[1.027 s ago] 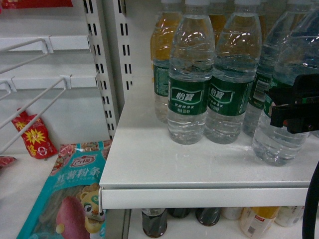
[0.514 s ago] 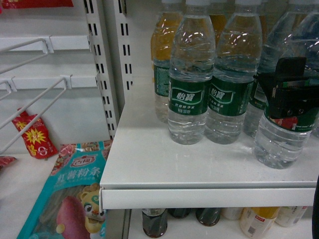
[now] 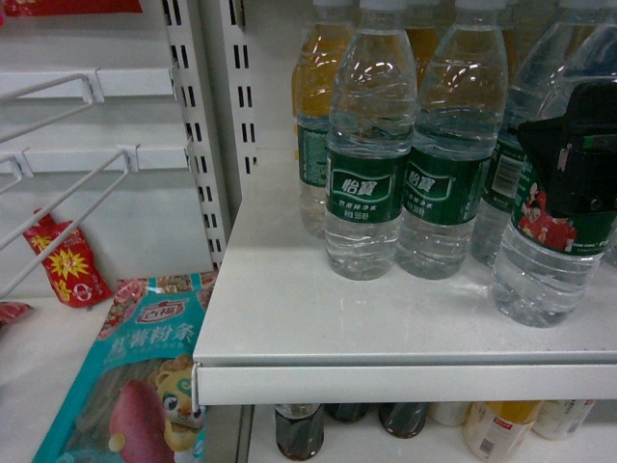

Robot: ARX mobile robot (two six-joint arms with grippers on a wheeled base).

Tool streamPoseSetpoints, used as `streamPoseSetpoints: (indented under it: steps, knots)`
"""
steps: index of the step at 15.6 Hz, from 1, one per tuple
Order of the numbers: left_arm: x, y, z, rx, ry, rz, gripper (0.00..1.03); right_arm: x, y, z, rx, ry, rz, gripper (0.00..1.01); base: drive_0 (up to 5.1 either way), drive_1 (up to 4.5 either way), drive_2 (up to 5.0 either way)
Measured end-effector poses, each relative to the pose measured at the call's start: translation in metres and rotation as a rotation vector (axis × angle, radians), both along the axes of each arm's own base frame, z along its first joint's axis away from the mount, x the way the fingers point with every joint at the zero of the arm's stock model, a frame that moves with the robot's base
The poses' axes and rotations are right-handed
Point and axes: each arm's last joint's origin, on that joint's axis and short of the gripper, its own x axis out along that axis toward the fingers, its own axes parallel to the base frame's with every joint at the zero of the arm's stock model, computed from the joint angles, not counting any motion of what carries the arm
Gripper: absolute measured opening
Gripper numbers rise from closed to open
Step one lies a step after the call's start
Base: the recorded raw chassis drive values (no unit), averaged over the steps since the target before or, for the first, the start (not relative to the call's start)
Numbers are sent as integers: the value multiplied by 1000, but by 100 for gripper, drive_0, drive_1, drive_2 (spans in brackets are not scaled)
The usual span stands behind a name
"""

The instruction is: Move water from second to third shelf

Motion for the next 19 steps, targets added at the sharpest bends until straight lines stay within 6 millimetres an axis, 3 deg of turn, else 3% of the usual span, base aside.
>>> streamPoseSetpoints:
  steps: [9, 16, 19]
  knots:
    - [0, 0, 0, 0, 0, 0, 98, -51, -12, 17, -1, -30, 12, 98, 0, 0, 0]
    - [0, 0, 0, 0, 0, 0, 98, -109, -42, 35, 22, -97, -54, 98, 0, 0, 0]
    - [0, 0, 0, 0, 0, 0, 98, -121, -51, 40, 22, -118, -99, 98, 0, 0, 0]
